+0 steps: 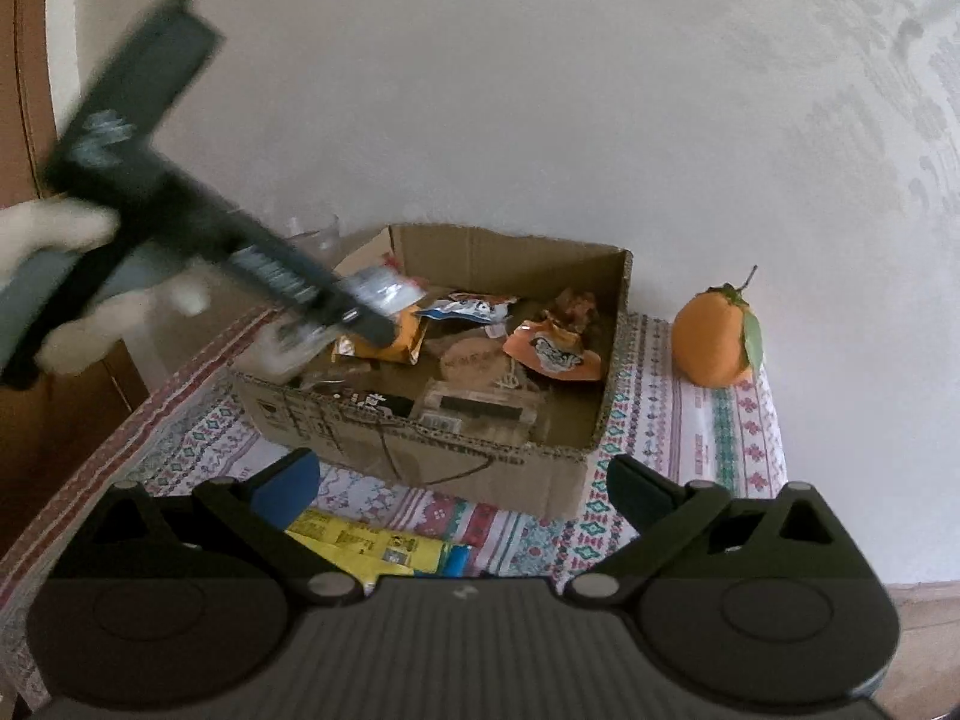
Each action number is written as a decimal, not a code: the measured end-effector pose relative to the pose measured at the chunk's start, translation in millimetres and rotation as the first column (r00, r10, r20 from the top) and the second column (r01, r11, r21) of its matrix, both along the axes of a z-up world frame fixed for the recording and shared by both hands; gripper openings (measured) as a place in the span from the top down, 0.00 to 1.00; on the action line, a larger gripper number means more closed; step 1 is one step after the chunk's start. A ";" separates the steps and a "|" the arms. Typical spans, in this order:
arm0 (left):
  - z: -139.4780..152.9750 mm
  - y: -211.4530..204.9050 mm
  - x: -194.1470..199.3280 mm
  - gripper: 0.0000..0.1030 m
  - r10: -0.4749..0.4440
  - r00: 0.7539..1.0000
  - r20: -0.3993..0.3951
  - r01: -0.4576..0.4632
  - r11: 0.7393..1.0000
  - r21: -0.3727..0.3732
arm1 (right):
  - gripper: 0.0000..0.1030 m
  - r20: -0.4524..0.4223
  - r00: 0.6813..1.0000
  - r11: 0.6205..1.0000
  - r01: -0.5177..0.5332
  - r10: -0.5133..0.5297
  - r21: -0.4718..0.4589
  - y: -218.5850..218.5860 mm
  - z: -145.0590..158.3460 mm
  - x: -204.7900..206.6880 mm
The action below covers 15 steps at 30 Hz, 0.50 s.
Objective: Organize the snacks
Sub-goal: 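Lower the clear candy bag into the box and open the left tool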
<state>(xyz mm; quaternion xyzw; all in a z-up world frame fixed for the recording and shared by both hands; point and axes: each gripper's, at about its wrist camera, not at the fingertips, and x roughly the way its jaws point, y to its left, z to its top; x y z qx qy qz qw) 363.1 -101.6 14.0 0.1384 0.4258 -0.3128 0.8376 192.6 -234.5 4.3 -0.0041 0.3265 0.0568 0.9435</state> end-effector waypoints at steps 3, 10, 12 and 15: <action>-6.7 -12.0 24.9 0.52 0.026 0.999 -0.019 -0.026 1.000 -0.001 | 0.00 0.006 1.000 1.000 0.013 -0.013 0.003 -3.9 -0.1 -1.5; -18.1 -31.8 65.0 0.52 0.091 0.995 -0.037 -0.090 0.996 0.014 | 0.00 0.009 0.999 0.998 0.052 -0.052 0.041 -15.9 0.2 1.2; -17.9 -33.8 73.9 0.48 0.108 0.993 -0.038 -0.108 0.994 0.018 | 0.00 0.001 0.998 0.997 0.057 -0.057 0.053 -16.9 -1.7 3.3; -16.8 -34.6 82.0 0.26 0.135 0.990 -0.038 -0.134 0.991 0.012 | 0.00 -0.006 0.999 0.997 0.049 -0.049 0.057 -15.0 -4.8 6.3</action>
